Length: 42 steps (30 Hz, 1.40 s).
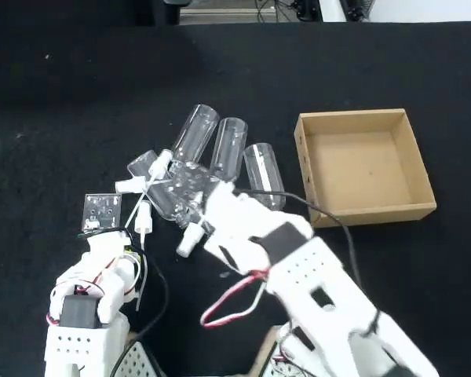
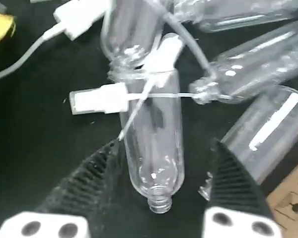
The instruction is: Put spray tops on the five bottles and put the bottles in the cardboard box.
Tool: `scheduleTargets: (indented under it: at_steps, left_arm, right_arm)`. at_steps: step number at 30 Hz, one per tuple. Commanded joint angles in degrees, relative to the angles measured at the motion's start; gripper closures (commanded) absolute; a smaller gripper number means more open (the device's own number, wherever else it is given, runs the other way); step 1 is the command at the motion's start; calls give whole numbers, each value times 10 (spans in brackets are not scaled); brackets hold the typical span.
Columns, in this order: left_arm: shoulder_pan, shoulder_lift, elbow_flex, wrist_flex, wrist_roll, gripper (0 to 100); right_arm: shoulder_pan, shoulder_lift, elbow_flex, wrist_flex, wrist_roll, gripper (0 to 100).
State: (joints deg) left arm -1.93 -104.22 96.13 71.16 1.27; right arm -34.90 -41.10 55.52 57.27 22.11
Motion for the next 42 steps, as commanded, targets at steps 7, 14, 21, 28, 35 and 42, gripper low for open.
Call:
scheduleTargets:
  at_steps: [7, 14, 21, 28, 35, 42]
  left_arm:
    - [1, -3, 13, 13, -4, 970]
    - [1, -3, 13, 14, -4, 970]
    - [1, -3, 13, 14, -4, 970]
    - [1, -3, 13, 14, -4, 970]
    - [1, -3, 13, 15, -4, 970]
    - [1, -3, 13, 15, -4, 970]
  right_arm:
    - [-12, 128, -68, -68, 1, 702]
    - [-12, 193, -70, -98, 1, 705]
    - [-10, 223, -67, -110, -3, 841]
    - [46, 193, -68, -119, -51, 986]
    - [214, 74, -222, 117, -126, 967]
    - [487, 70, -313, 274, -67, 958]
